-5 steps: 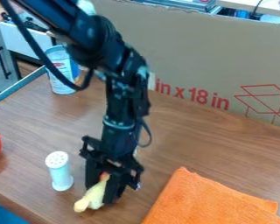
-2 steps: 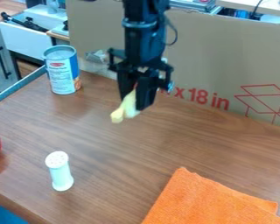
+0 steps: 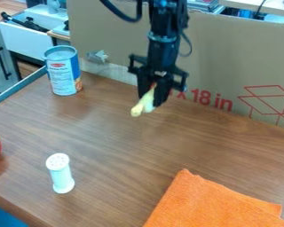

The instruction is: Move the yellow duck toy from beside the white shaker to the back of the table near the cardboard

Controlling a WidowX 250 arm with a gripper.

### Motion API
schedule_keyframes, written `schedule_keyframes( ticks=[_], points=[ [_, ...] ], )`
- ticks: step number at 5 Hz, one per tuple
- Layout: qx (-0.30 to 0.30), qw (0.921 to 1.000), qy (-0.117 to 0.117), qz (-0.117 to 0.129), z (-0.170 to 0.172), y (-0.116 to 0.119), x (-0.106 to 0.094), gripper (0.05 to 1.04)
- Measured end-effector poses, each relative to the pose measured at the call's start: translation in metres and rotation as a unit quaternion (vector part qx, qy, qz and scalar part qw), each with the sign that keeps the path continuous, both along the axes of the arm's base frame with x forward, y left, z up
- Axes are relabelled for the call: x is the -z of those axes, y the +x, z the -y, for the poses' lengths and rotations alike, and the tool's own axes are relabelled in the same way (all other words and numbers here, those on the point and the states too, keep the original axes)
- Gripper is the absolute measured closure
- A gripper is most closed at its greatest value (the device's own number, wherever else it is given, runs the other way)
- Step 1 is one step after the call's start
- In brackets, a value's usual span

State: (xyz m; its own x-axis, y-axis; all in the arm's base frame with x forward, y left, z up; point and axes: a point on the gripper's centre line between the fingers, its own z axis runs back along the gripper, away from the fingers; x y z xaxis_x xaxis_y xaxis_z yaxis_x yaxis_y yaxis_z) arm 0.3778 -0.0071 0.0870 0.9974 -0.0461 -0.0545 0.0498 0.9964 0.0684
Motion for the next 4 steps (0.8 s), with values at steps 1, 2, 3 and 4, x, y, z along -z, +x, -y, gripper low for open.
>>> schedule_keyframes(
  ticks=[1, 2, 3, 4],
  points=[
    [-0.04, 0.9992, 0.009, -0.002, -0.002, 0.017, 0.028, 0.702],
    [-0.07, 0.9973, 0.003, -0.021, -0.011, 0.022, 0.054, 0.702],
    [-0.088, 0.9954, -0.018, -0.033, -0.022, 0.025, 0.059, 0.702],
    [-0.096, 0.993, -0.054, -0.043, -0.032, 0.022, 0.058, 0.662]
  ],
)
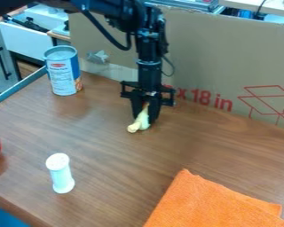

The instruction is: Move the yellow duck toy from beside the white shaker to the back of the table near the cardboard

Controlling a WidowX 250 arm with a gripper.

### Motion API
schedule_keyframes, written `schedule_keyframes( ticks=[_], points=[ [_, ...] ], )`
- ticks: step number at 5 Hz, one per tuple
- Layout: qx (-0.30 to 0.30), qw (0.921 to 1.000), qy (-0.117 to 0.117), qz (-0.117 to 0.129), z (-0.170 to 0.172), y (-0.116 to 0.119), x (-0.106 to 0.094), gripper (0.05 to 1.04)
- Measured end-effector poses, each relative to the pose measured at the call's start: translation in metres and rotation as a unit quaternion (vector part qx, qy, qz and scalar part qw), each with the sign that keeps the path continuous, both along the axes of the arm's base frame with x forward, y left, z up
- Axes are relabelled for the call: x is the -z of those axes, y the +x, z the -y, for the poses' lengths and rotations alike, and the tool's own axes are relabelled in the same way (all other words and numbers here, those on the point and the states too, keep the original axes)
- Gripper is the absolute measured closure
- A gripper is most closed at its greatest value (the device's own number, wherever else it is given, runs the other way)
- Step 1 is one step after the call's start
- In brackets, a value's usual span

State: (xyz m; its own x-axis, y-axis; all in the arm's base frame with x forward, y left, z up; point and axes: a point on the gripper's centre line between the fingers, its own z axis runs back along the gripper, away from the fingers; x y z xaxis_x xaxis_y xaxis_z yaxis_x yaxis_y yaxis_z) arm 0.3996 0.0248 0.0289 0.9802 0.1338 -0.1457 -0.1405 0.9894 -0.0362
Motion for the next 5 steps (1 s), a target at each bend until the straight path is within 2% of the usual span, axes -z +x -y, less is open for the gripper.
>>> schedule_keyframes(
  ticks=[1, 2, 3, 4, 5],
  points=[
    [-0.005, 0.9998, -0.015, -0.015, -0.015, -0.009, -0.013, 0.353],
    [0.001, 0.9994, -0.028, 0.019, -0.014, -0.008, -0.049, 0.095],
    [-0.008, 0.9979, -0.051, 0.039, -0.015, -0.017, -0.07, 0.077],
    [-0.016, 0.9983, -0.043, 0.035, -0.034, -0.031, -0.085, 0.081],
    [0.016, 0.9992, 0.028, 0.024, -0.061, -0.047, -0.098, 0.082]
  ],
)
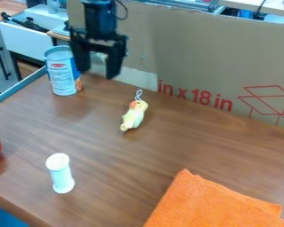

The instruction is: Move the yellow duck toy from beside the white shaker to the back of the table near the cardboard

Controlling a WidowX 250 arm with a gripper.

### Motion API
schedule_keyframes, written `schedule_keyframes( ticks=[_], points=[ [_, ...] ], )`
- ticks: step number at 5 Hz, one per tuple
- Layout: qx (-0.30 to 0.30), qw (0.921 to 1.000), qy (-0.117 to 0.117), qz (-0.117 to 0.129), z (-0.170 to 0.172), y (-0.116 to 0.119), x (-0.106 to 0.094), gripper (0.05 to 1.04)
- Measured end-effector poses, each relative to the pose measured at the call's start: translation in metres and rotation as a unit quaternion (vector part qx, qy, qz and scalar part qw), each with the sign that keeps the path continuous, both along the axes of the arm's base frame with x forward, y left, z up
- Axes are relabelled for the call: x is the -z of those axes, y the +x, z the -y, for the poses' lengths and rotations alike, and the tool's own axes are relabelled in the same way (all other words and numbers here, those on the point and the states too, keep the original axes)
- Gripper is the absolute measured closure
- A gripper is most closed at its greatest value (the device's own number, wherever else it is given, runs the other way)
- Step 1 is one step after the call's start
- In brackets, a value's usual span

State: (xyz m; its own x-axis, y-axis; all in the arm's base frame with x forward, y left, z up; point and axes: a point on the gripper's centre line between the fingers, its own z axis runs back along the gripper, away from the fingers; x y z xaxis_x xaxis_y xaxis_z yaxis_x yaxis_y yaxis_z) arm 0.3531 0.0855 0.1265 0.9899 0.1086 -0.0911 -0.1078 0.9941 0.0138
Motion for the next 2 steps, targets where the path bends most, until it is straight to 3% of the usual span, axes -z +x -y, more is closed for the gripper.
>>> schedule_keyframes(
  ticks=[1, 2],
  points=[
    [0.033, 0.9989, 0.034, -0.001, -0.012, -0.007, -0.01, 0.082],
    [0.033, 0.9992, 0.019, -0.01, -0.03, -0.017, -0.01, 0.082]
  ],
)
